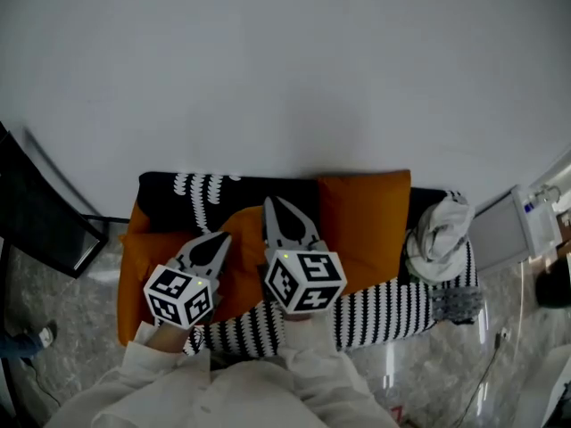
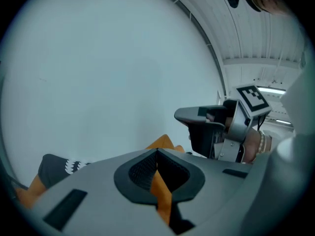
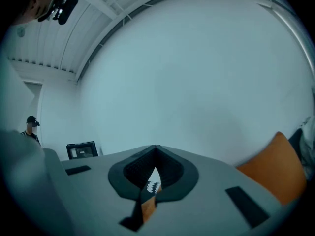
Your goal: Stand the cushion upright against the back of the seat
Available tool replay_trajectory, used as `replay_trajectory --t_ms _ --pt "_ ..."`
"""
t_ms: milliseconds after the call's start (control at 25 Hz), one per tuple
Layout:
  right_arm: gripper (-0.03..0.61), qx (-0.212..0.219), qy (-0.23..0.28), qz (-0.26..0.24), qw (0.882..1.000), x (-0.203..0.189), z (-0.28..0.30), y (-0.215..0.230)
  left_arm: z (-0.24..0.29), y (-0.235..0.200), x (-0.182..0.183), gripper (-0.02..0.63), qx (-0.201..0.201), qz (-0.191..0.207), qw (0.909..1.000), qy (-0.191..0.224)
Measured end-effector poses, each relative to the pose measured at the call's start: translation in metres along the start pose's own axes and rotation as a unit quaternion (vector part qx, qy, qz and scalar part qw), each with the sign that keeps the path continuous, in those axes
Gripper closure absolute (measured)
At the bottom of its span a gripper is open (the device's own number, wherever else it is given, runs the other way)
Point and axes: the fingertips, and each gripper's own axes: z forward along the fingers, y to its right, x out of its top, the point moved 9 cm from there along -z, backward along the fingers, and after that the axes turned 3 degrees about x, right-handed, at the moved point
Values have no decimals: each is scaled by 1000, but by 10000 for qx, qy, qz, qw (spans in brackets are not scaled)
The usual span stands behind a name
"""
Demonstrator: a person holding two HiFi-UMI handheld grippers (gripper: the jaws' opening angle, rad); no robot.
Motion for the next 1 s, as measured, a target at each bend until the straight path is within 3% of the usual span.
replay_trajectory --t_ms 240,1000 --pt "566 -257 -187 136 9994 -20 9 7 14 -18 7 606 -96 6 9999 -31" --pt "566 -113 -276 -8 9996 -28 -20 -12 5 -2 11 606 -193 82 9997 91"
